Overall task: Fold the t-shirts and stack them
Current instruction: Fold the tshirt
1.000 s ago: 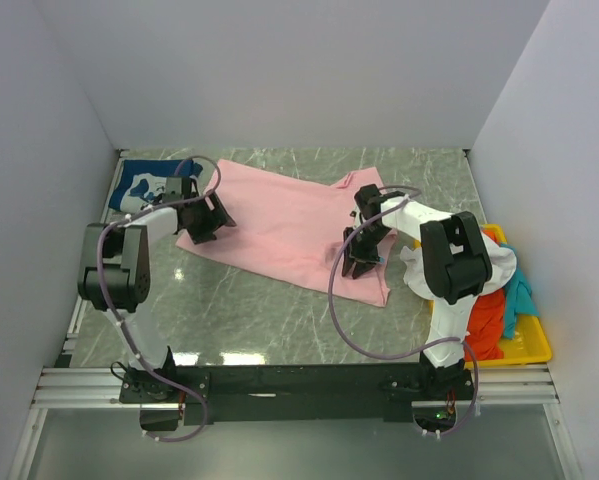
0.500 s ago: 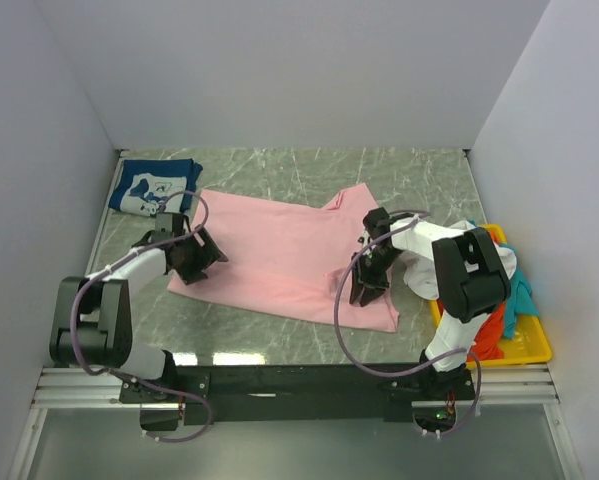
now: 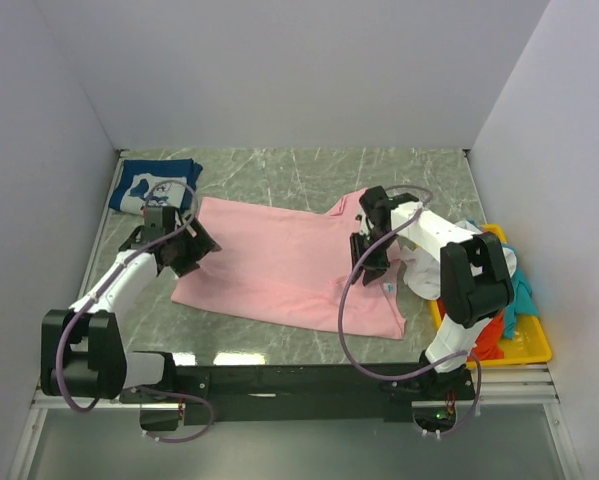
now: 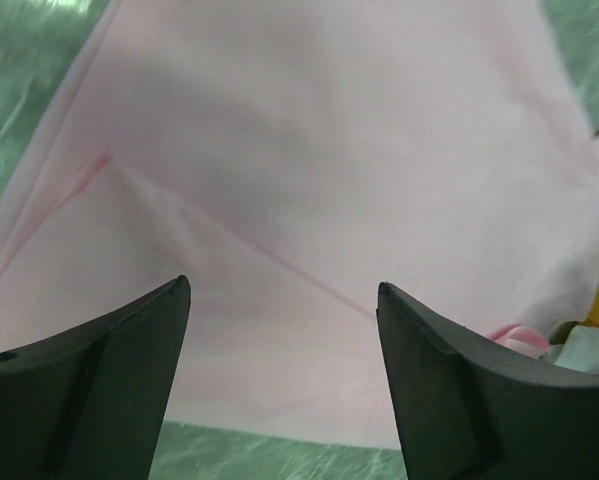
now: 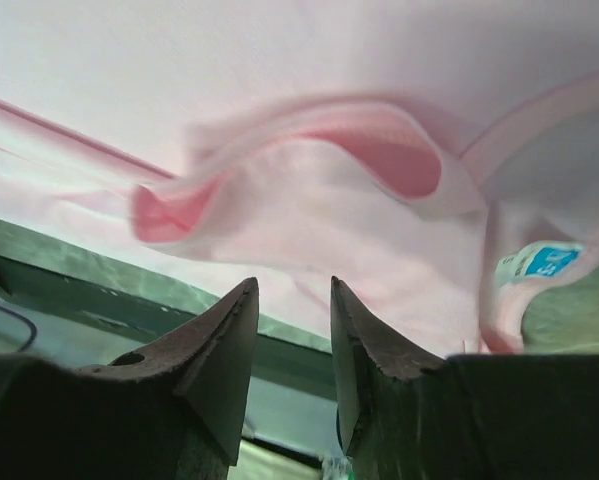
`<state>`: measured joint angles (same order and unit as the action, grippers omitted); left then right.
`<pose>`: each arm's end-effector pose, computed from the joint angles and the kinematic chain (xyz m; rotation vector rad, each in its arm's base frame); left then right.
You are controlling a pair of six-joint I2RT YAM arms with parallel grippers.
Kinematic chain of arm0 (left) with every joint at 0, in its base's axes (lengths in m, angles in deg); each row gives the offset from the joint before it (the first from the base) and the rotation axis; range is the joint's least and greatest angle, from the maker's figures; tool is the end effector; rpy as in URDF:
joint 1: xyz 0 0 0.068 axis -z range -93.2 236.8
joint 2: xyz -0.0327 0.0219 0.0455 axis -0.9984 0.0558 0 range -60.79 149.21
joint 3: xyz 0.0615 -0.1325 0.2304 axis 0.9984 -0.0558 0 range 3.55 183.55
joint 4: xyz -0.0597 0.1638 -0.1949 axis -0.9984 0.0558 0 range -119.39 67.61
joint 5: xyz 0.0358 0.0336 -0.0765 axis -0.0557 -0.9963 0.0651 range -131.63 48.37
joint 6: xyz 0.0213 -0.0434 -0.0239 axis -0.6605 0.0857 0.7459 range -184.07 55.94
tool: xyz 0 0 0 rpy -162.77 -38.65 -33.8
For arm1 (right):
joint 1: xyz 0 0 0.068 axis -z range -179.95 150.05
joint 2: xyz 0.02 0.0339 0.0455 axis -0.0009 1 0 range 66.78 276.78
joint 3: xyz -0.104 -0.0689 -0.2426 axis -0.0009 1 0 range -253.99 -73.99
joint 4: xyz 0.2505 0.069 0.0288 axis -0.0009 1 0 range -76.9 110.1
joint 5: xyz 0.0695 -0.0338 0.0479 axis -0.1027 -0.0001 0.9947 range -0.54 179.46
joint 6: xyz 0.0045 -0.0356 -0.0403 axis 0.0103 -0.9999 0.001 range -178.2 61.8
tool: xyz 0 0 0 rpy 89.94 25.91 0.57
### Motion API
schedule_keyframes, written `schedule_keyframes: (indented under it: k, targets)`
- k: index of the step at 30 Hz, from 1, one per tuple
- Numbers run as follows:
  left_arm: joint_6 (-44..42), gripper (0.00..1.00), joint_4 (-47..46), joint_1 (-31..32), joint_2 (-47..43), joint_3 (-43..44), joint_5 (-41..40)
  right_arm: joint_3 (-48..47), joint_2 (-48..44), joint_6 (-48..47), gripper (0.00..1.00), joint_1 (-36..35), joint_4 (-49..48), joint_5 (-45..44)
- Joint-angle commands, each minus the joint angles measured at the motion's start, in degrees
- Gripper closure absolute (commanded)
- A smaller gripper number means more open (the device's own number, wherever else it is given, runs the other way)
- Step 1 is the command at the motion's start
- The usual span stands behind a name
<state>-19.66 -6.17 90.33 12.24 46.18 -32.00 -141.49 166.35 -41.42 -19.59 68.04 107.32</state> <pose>0.2485 -0.0214 0.2058 -0.8324 2.4379 -0.5417 0.2873 0.1141 0.1868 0.0890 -3.0546 -0.4811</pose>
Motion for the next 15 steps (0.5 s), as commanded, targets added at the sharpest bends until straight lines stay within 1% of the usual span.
schedule_keyframes:
  k: [1, 4, 8, 9, 12, 15]
  targets:
    - [-2.7, 0.19, -4.1, 0.3, 2.8, 4.9, 1.1, -4.0, -0.9, -0.3, 0.58, -0.3, 0.2, -1.8]
    - [-5.4, 0.19, -8.5, 1.1, 7.3, 7.5, 2.7, -5.5, 2.0, 0.9, 0.58, -0.3, -2.6, -1.6]
    - [-9.1, 0.19, -10.8, 1.5, 14.3, 12.5, 5.7, -6.2, 6.2, 2.0, 0.59, -0.4, -5.8, -1.1]
    - [-9.5, 0.19, -11.7, 1.5, 17.0, 13.0, 6.4, -6.2, 6.9, 2.2, 0.59, -0.5, -6.7, -1.0]
    - [-10.0, 0.19, -13.9, 1.5, 21.3, 13.8, 10.7, -5.5, 8.5, 2.7, 0.59, -0.9, -8.6, -0.7]
    - [-9.4, 0.19, -15.6, 1.5, 24.2, 13.6, 11.9, -4.3, 9.6, 3.3, 0.59, -1.1, -10.4, -0.9]
